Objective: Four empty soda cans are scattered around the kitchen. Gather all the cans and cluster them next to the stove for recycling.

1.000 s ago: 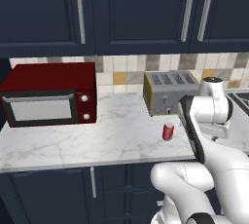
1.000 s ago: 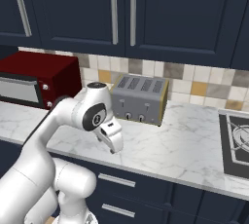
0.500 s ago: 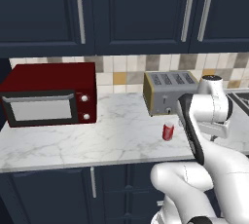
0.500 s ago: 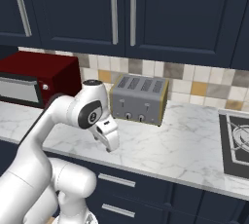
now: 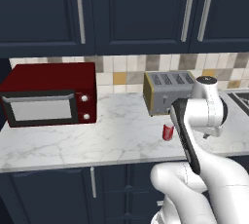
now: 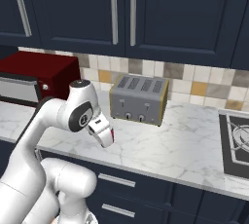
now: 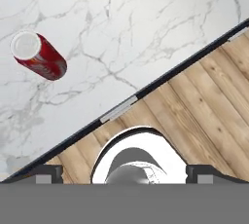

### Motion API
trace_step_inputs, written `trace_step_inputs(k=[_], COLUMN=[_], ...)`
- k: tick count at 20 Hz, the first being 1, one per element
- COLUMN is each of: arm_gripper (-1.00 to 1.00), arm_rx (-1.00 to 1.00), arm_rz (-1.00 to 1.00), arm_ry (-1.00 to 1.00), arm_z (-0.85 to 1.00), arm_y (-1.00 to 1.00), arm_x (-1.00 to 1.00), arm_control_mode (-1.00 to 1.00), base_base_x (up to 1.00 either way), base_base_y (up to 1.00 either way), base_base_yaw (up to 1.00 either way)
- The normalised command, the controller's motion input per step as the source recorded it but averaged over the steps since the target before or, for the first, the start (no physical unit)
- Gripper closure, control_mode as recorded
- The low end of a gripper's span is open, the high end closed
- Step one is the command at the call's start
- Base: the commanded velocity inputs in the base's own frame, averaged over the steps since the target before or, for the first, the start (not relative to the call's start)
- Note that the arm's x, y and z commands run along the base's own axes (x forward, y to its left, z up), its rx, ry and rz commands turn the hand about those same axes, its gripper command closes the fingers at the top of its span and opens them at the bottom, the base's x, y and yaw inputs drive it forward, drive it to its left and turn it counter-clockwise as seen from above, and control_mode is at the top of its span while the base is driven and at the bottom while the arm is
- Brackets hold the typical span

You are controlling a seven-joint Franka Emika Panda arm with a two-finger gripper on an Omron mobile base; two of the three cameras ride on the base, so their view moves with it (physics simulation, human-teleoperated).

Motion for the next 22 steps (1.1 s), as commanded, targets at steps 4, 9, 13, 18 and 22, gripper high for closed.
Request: trace_step_inputs(k=[4,9,13,18,22], arm_gripper=[-1.00,-1.00,-1.00,-1.00,-1.00], arm_rx=[-0.06,0.00,0.03,0.00,0.00], arm_rz=[0.12,0.17,0.18,0.17,0.13], arm_ry=[-0.20,-0.06,0.00,0.00,0.02], arm_z=[0.00,-0.01,0.00,0.00,0.00], arm_y=[0.04,0.00,0.00,0.01,0.00], arm_x=[0.25,0.39,0.42,0.38,0.33], arm_control_mode=[-1.00,-1.00,-1.00,-1.00,-1.00], base_base_x=[0.00,0.00,0.00,0.00,0.00], base_base_y=[0.00,0.00,0.00,0.00,0.00], base_base_yaw=[0.00,0.00,0.00,0.00,0.00])
